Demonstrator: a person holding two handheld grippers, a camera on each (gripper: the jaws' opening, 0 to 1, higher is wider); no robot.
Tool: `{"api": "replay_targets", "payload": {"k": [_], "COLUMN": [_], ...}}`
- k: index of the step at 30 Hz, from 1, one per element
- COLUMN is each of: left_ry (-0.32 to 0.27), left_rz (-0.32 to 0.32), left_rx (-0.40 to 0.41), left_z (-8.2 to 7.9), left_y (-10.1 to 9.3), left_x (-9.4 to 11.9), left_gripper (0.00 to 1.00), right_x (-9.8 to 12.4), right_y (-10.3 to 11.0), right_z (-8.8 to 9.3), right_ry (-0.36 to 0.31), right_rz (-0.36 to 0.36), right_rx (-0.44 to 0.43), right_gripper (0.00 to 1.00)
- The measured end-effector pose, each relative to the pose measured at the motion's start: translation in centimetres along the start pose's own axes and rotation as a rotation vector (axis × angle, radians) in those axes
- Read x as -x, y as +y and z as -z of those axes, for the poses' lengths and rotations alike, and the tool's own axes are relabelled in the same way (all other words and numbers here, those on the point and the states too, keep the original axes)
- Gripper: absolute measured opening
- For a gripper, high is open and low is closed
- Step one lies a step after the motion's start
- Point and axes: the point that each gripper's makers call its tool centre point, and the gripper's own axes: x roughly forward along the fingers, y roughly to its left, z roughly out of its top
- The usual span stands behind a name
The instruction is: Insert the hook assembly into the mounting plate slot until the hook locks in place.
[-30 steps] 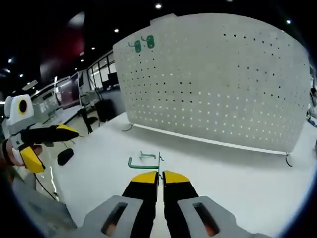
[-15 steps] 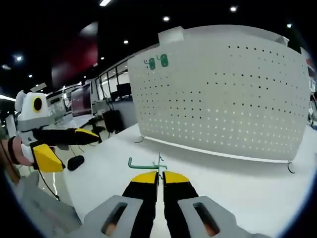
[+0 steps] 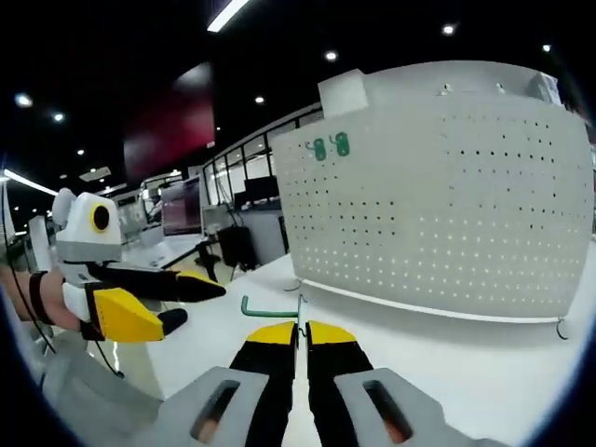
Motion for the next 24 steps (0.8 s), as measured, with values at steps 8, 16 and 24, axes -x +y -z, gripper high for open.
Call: {"api": "replay_targets", "payload": {"k": [8,16,24], "left_ry": [-0.024,-0.049,-0.052], "left_rz": [-0.007,-0.010,0.027], "left_rx": [0.058,0.147,0.213], "left_z": [-0.4,-0.9,-1.1], "left_y": [-0.2,0.1,-0.4], "left_x": [0.2,0.2,-0.3], "left_gripper": [0.54,0.46,0.27], "right_x": [-0.1,-0.2,0.3], "right_y": [1.5,2.5,3.1], "right_z": [-1.3,-1.9,-2.2], "right_ry": [-0.054,-0.078,-0.120], "right_rz": [-0.064,-0.101,-0.120], "right_rx": [0.027,0.050,0.025], "right_gripper": [0.02,0.02,0.02]}}
